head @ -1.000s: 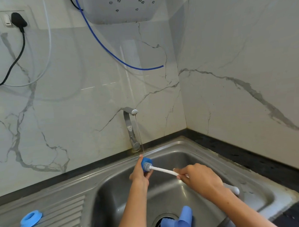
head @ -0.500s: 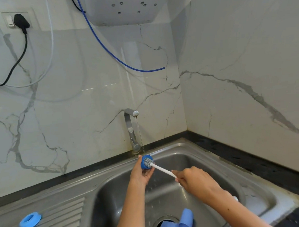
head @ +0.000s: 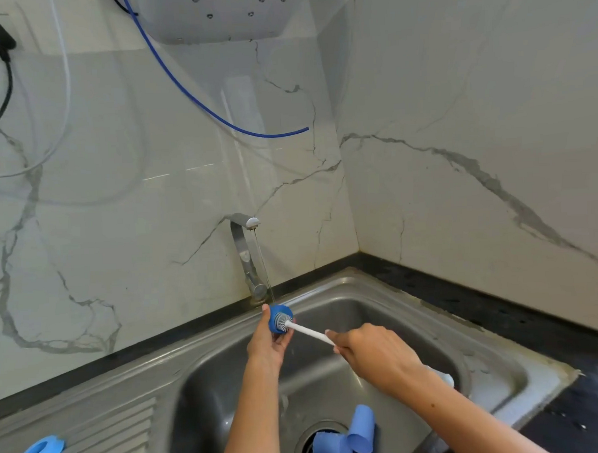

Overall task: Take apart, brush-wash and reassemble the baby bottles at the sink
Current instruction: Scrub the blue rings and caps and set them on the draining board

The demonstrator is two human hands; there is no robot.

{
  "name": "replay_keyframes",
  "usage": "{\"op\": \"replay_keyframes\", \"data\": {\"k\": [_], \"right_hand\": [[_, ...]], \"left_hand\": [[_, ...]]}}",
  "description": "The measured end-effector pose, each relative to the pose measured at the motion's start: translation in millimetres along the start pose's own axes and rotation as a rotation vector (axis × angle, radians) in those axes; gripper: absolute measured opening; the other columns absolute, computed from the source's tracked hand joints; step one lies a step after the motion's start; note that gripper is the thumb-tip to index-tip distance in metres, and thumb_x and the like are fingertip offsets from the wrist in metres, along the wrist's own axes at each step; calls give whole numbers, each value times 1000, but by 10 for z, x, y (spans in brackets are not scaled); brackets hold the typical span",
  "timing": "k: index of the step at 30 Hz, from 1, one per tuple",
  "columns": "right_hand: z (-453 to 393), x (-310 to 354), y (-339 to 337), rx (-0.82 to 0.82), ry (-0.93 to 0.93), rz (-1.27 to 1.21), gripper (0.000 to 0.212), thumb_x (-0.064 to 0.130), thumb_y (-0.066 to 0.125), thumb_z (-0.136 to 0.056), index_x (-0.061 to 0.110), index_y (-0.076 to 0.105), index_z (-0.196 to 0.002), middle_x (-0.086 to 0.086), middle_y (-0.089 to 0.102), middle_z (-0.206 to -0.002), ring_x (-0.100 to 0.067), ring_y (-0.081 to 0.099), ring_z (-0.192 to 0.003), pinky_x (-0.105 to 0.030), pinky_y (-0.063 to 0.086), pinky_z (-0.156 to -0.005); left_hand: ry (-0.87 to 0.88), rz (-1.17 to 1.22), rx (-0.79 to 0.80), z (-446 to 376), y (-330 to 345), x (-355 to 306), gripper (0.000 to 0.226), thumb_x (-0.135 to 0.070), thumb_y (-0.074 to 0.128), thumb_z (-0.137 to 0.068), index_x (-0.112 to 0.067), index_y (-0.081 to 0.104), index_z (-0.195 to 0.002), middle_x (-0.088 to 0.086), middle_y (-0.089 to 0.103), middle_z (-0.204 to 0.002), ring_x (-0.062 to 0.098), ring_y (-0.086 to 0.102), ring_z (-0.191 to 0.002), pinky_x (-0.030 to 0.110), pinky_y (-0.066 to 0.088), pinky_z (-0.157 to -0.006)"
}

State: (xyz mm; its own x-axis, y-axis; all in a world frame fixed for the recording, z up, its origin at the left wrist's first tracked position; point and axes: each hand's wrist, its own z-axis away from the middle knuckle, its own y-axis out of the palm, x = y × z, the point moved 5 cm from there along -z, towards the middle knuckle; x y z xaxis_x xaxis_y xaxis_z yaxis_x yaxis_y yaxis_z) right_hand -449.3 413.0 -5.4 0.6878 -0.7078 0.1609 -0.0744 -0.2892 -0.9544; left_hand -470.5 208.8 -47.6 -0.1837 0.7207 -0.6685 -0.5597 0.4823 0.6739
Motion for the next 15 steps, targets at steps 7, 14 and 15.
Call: {"op": "replay_keyframes", "data": {"k": [7,14,15], "right_hand": [[-12,-247,52,116,-48,-248,33,34,49,-98,28,61,-129,7,67,-121,-17,64,-94,-34,51,-85],[36,-517,114,14,170,-530,27,30,54,-96,31,68,-119,15,67,-85,1,51,-48,-13,41,-55],[47,-531,123,10,197,-513,29,30,52,-96,32,67,-121,13,66,-84,0,53,-54,-16,43,-58]], "left_hand": [[-50,120,7,16,-85,26,48,-24,61,-91,3,46,-129,24,55,-100,35,61,-85,46,55,-80],[-24,227,-20,39,-154,-13,35,-20,53,-96,1,48,-123,22,45,-141,36,47,-128,48,37,-107],[-25,200,-29,65,-151,3,40,-20,53,-97,0,44,-131,23,43,-141,37,46,-129,48,37,-108]]}}
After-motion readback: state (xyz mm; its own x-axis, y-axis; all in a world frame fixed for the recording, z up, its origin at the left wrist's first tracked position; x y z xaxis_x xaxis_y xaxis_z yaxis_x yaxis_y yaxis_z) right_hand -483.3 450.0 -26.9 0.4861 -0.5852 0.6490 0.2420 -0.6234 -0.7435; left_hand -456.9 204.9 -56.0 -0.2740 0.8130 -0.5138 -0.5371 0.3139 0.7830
